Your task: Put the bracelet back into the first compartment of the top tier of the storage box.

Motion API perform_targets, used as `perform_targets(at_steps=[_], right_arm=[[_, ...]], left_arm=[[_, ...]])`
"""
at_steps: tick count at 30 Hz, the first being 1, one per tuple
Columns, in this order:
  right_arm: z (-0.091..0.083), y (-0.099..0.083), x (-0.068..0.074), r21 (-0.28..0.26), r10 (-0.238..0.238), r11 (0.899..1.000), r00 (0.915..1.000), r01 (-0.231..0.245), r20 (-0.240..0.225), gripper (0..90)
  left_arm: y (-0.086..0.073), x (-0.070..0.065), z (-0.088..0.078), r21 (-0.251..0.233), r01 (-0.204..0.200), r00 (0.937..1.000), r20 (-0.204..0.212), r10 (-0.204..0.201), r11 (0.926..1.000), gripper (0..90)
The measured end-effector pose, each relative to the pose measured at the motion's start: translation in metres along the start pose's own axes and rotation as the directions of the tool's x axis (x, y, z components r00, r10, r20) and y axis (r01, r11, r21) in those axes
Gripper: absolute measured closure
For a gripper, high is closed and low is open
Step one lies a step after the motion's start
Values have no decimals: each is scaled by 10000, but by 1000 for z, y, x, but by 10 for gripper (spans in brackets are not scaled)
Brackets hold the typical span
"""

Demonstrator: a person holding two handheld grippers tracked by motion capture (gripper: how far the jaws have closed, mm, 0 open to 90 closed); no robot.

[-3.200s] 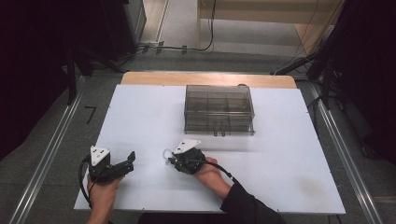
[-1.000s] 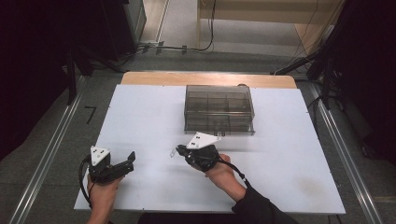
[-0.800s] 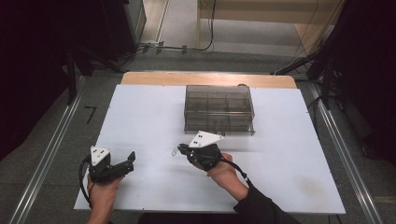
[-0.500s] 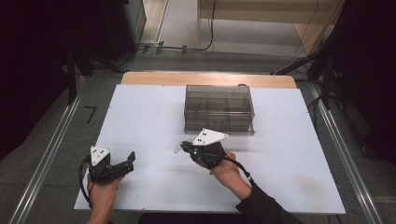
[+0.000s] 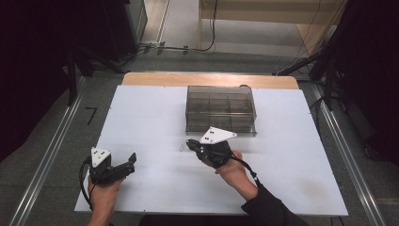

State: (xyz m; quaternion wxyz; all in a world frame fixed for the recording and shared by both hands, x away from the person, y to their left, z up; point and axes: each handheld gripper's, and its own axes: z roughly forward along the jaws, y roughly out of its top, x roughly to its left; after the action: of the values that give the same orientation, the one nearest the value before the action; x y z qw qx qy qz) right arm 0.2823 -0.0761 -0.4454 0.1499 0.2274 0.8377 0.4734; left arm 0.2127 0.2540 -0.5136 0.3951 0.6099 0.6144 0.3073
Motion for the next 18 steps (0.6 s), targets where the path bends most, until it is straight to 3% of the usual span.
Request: perform_targets(at_steps=[18], right_arm=[[-11,3,-9,-274,183,9995,9995,-176,267,831]], left_arm=[[0,0,0,-3,30,10000,-10,-30,10000,70]])
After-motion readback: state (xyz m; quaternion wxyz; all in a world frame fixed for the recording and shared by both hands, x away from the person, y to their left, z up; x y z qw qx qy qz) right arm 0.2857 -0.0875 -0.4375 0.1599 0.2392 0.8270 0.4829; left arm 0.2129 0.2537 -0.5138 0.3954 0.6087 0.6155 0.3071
